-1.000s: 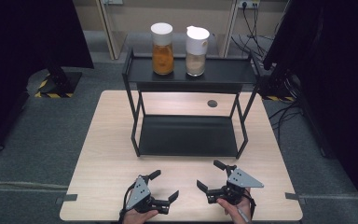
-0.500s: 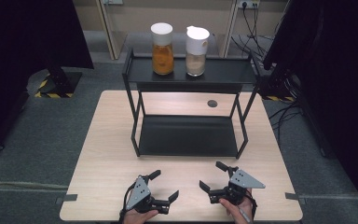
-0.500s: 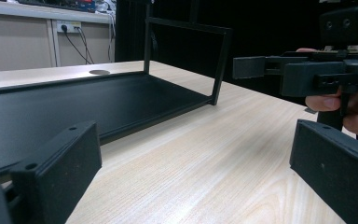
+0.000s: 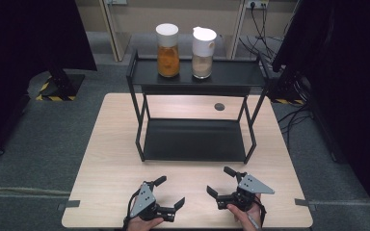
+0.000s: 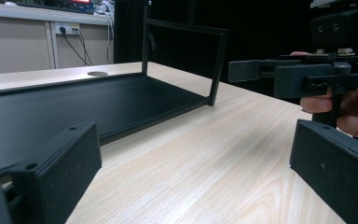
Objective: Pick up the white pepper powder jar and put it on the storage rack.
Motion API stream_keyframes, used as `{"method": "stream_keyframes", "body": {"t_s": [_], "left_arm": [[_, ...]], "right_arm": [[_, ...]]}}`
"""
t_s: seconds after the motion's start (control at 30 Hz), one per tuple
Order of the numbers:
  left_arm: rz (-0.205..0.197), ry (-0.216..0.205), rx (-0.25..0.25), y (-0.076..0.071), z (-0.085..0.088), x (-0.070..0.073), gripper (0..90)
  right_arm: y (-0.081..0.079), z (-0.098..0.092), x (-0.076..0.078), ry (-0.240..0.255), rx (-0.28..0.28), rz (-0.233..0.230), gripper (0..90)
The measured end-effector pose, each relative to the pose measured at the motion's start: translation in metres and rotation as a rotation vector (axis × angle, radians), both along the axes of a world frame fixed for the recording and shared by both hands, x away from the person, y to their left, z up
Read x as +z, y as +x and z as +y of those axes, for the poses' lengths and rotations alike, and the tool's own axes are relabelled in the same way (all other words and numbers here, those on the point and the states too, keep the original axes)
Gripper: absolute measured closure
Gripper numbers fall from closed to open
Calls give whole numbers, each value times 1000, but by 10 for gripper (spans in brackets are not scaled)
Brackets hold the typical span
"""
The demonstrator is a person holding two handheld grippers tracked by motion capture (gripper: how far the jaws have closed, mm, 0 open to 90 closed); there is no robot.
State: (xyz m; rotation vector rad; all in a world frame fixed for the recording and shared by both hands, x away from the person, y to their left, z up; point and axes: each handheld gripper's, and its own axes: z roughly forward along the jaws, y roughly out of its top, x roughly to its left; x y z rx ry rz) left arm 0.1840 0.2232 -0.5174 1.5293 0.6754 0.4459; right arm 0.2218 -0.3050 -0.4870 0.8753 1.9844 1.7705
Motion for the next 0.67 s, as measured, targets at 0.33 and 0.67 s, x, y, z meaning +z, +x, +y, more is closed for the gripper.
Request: {"method": "stream_keyframes", "body": {"t_s": [0.33, 0.67], "left_arm": [[-2, 0, -1, 0, 0, 0, 16], [-2, 1, 1, 0, 0, 0, 16]], "right_arm": [[1, -1, -1, 11, 1, 8, 4], [1, -2, -2, 11, -4, 10, 5]]}}
